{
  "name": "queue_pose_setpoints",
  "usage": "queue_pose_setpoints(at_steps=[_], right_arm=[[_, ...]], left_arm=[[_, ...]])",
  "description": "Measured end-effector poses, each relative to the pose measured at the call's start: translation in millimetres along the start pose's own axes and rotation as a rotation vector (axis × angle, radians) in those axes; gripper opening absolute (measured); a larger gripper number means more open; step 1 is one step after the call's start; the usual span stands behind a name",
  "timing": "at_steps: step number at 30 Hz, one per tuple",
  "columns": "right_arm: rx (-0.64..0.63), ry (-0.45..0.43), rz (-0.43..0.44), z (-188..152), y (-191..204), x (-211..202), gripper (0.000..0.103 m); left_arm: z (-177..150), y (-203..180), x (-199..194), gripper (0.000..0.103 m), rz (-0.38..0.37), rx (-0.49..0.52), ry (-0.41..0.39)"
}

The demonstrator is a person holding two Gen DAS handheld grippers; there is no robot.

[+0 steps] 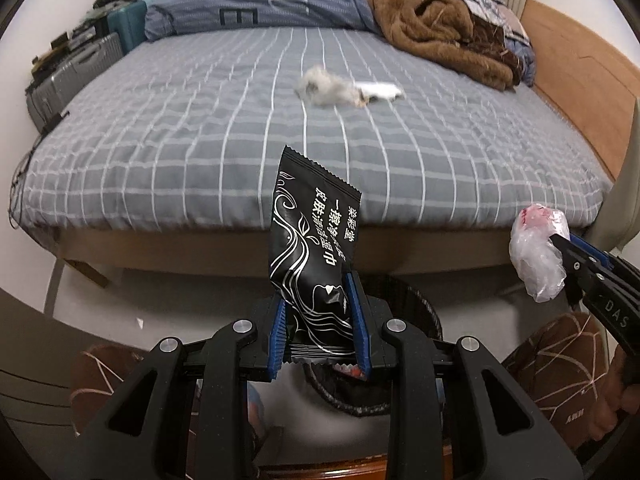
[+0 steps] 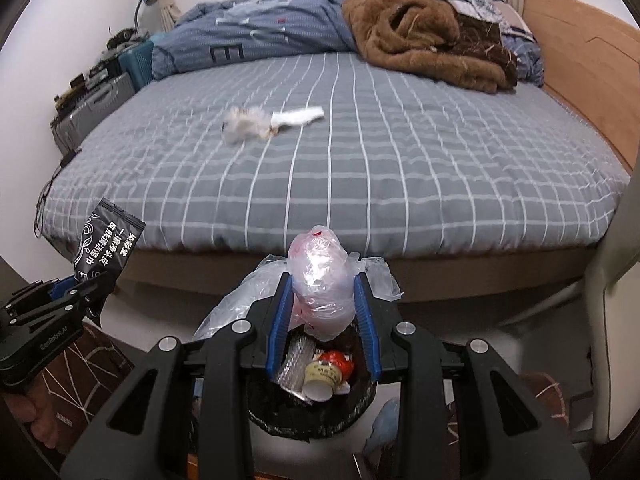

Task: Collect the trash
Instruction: 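Lower the held plastic bag and black packet down over the bin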

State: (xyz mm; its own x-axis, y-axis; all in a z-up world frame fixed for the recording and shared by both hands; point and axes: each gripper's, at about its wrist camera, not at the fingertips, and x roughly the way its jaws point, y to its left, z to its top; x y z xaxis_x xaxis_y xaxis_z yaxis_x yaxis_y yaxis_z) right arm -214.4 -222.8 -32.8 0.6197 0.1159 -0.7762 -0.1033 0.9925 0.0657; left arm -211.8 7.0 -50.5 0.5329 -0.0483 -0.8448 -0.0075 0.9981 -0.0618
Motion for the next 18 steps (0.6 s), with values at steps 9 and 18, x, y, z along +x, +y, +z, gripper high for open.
queue_pose_setpoints(at_steps=[9, 18], right_arm=[[-0.001, 0.087, 0.002, -28.9, 3.1, 41.7, 0.03], [0.008, 0.206, 0.016, -51.8, 1.0, 88.2, 0.031]], left_arm=[[-26.4, 1.5, 41.9, 0.027, 0.015, 0.009, 0.067], [-47.1, 9.8, 83.6, 0.027, -0.021, -0.026, 0.154]])
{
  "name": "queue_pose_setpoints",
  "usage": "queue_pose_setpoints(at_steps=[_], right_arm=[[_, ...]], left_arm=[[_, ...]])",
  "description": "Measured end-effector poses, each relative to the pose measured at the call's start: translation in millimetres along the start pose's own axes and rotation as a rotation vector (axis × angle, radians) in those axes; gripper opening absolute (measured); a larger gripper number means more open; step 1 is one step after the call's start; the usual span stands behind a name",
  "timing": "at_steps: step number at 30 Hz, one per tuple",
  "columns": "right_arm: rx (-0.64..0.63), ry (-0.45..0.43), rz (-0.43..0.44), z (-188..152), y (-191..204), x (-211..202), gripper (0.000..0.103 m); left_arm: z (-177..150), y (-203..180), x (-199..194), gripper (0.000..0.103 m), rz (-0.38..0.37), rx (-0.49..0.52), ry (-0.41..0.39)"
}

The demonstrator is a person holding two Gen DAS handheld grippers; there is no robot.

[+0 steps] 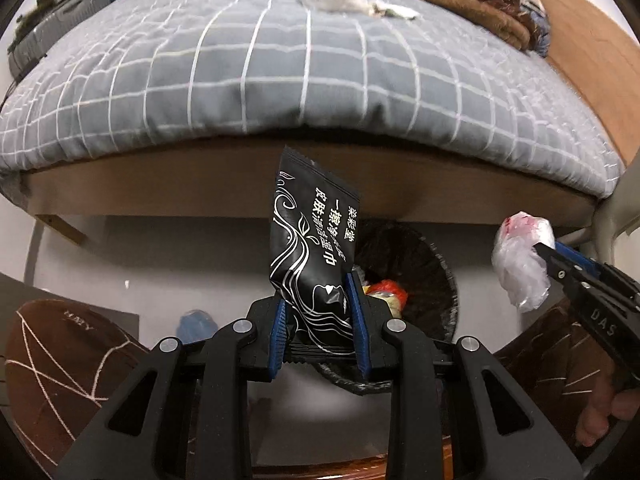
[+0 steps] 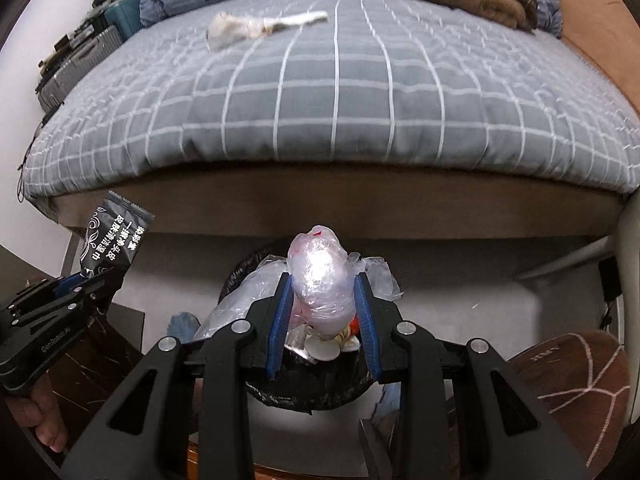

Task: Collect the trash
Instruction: 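Lower the held plastic bag and black packet down over the bin, then open the right tool to drop the clear plastic bag into the bin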

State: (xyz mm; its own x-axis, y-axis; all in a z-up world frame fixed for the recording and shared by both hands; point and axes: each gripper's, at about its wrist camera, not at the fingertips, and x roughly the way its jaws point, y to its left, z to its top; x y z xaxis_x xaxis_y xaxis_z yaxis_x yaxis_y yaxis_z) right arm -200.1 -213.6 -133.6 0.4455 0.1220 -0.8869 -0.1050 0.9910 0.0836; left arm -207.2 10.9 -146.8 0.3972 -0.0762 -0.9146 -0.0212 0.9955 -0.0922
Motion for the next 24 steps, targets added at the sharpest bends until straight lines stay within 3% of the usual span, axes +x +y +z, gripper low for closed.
queue_pose_setpoints(at_steps=[9, 15, 24], right_arm=[[-0.001, 0.07, -0.001, -2.0, 6.3, 33.6, 0.032], [-0.019, 0.071, 0.008, -1.7, 13.6, 40.1, 0.033], [0.005, 0.036, -0.013, 3.0, 3.6, 32.3, 0.077]], left_arm=[[-6.2, 1.6, 26.2, 0.027, 0.037, 0.0, 0.05], [-6.0, -0.9, 30.7, 0.027, 0.04, -0.003, 0.058], [-1.1, -16.4, 39.8, 0.027, -0.006, 0.017, 0.069]])
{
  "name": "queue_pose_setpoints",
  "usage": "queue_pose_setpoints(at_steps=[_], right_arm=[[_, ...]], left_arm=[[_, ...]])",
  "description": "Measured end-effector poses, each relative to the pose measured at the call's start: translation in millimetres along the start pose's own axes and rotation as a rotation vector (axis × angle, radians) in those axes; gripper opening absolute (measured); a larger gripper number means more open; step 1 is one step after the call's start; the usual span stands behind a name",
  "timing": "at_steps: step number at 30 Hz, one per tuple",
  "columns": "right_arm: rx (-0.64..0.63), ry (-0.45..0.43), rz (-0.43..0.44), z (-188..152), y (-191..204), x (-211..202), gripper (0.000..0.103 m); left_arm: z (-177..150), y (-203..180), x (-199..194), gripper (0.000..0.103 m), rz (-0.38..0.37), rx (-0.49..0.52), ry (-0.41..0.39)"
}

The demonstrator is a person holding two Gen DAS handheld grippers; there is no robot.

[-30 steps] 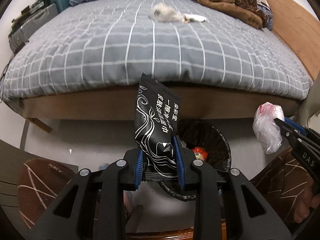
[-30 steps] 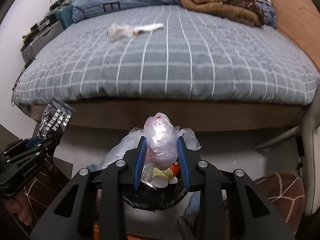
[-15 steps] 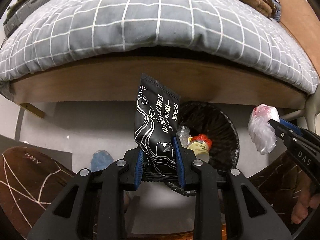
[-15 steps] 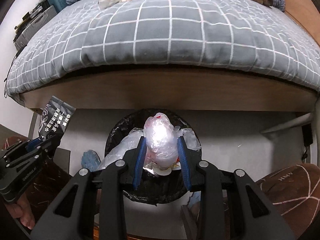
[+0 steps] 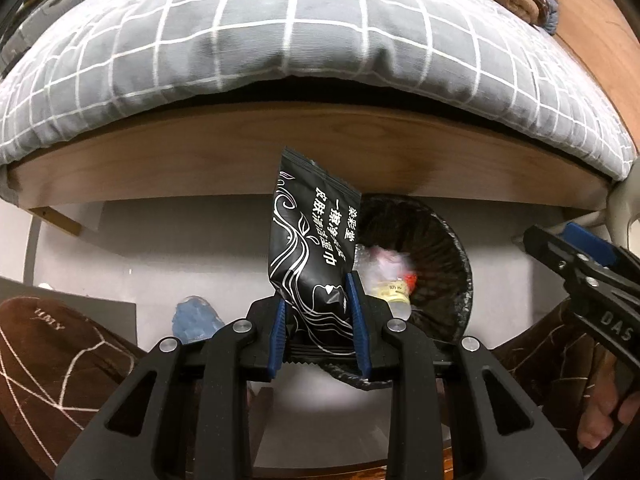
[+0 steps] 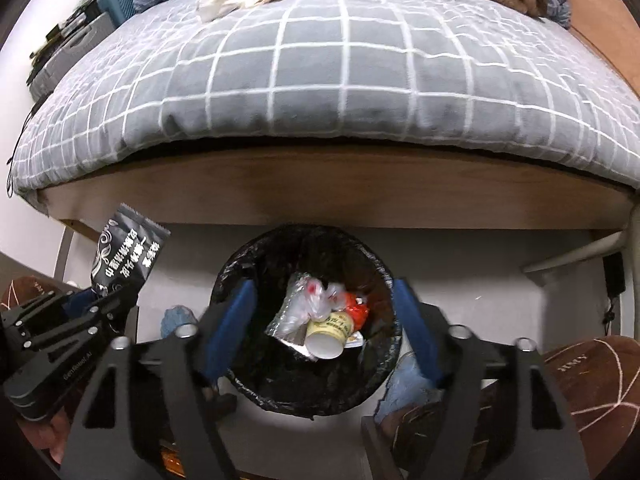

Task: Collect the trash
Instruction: 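Open the right tool to drop the clear plastic bag into the bin, then open the left tool to drop the black snack packet into the bin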

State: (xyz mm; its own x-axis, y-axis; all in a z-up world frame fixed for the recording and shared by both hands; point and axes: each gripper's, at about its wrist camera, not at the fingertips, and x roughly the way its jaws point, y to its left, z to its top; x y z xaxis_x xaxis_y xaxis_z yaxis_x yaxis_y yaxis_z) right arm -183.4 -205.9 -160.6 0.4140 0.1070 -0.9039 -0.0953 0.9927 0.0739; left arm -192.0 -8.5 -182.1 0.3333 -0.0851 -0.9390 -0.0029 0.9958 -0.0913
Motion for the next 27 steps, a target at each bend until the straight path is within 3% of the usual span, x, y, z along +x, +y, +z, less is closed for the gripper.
queue_pose_setpoints(at_steps=[5, 19, 27], right_arm=[[0.043, -0.033, -0.031, 2.4, -24.9, -13.3, 0.095], [0.026, -0.018, -0.067, 0.2, -69.4, -10.7, 0.095], [0.116, 0.005, -0.064, -6.7, -95.4, -1.8, 0.095]], left_arm=[[3.2, -19.0, 2.4, 0.027, -0.028, 0.031, 0.009], [9.3, -79.0, 18.3, 0.027, -0.057, 0.12, 0.034], [10.6, -93.3, 33.0, 0.029, -0.057, 0.147, 0.046]])
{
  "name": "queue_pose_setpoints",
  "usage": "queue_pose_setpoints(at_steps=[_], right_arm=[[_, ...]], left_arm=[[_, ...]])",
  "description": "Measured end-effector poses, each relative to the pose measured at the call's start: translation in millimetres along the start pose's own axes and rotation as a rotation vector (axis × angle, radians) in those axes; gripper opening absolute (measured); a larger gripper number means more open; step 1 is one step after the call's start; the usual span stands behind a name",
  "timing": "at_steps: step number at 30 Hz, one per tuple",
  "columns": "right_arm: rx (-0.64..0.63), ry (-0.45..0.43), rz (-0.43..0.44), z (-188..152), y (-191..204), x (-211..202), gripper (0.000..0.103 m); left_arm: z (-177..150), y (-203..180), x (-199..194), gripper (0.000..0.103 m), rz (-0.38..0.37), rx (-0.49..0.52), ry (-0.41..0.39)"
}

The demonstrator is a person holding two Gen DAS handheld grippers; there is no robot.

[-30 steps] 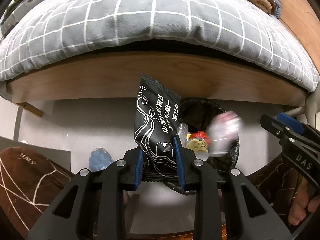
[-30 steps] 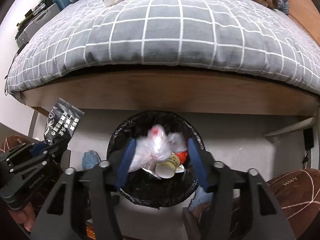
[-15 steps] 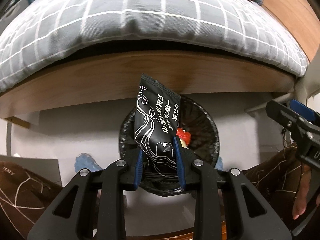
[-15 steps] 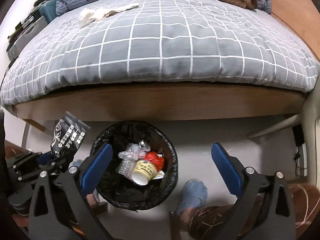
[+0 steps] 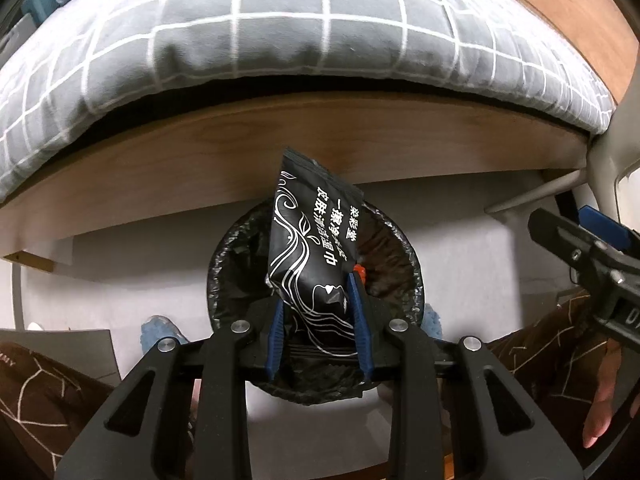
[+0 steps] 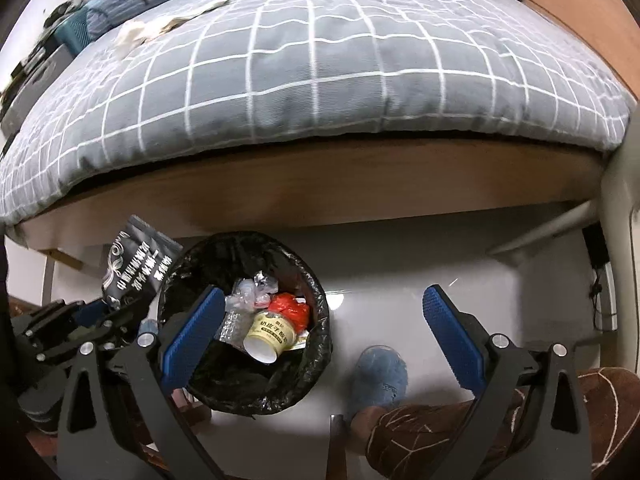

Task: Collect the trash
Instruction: 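Open the left tool to drop the black snack packet into the bin, then move both open tools up toward the white wrapped packet on the bed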

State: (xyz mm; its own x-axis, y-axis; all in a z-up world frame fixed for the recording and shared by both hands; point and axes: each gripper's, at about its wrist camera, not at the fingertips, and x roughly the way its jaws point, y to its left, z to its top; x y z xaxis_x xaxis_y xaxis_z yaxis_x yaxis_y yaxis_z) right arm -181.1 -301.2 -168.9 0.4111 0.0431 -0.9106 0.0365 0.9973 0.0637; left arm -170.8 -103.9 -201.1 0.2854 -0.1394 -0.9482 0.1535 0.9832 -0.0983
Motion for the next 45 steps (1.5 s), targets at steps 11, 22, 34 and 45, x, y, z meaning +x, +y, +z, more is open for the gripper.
queue_pose_setpoints(at_steps=[11, 22, 34, 45], right_arm=[[0.024, -0.005, 0.003, 0.3, -0.3, 5.6, 0.095], [-0.012, -0.042, -0.01, 4.4, 10.9, -0.8, 0.095], [-0.099, -0.126, -0.004, 11.5, 41.7, -31.6, 0.095], [-0.115, -0.204, -0.011, 29.3, 63.0, -66.4, 0.095]], left_arm=[[-5.4, -1.0, 7.5, 0.063, 0.041, 0.006, -0.022], [-8.8, 16.9, -13.4, 0.092, 0.085, -0.002, -0.074], [-6.9, 46.8, -67.7, 0.097, 0.16, -0.027, -0.173], [1.1, 75.9, -106.3, 0.097, 0.158, -0.093, -0.228]])
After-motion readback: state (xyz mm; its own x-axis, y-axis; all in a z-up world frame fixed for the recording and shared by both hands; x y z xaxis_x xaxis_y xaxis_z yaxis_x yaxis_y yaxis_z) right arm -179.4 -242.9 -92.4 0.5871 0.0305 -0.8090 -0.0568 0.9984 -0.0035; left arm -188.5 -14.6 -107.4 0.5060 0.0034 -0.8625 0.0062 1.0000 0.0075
